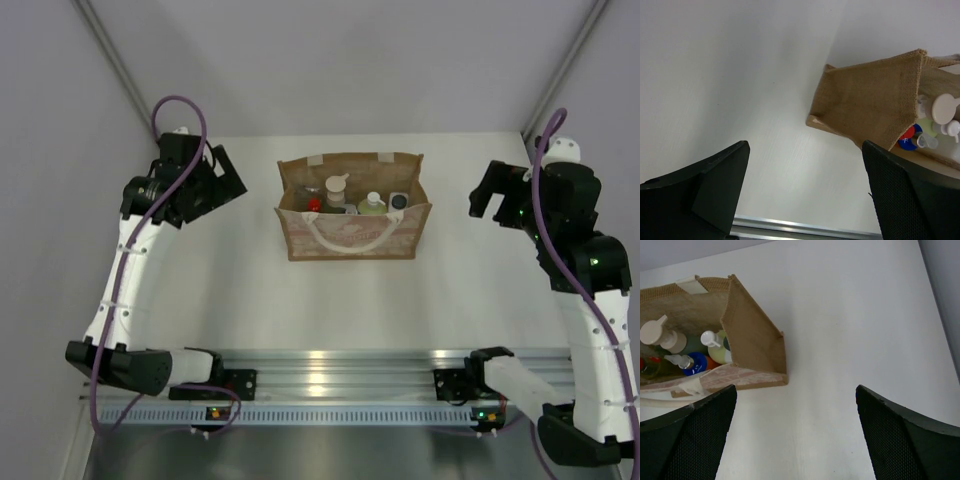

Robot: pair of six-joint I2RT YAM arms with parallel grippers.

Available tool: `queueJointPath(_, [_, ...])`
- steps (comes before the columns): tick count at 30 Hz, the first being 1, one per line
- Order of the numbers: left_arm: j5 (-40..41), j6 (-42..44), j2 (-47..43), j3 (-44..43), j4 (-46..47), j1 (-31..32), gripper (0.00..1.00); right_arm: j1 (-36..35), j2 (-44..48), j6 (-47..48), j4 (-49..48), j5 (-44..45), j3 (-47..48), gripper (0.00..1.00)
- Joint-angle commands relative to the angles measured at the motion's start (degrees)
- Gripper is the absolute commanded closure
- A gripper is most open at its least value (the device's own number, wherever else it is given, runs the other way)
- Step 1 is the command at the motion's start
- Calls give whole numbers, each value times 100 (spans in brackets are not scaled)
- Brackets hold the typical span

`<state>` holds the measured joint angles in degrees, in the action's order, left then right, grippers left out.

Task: Take the personal care products out of the canvas bag

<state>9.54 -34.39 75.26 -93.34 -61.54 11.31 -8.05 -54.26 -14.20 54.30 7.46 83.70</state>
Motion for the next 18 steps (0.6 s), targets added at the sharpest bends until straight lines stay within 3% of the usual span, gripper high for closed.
queueJointPath(1, [-408, -427, -91, -194, 19, -24, 1, 85, 117, -74, 107, 202, 121, 1])
queueJointPath(9, [-1490, -2281, -407, 455, 203, 46, 1, 76, 39, -285, 98, -322, -99, 1])
queueJointPath(14, [-1613, -3448, -285, 931, 685, 687, 1, 85, -146, -479, 89, -956, -126, 0])
queueJointPath(18, [-1297, -3881, 92, 906, 819, 1329, 1, 85, -190, -531, 98, -1282, -65, 0])
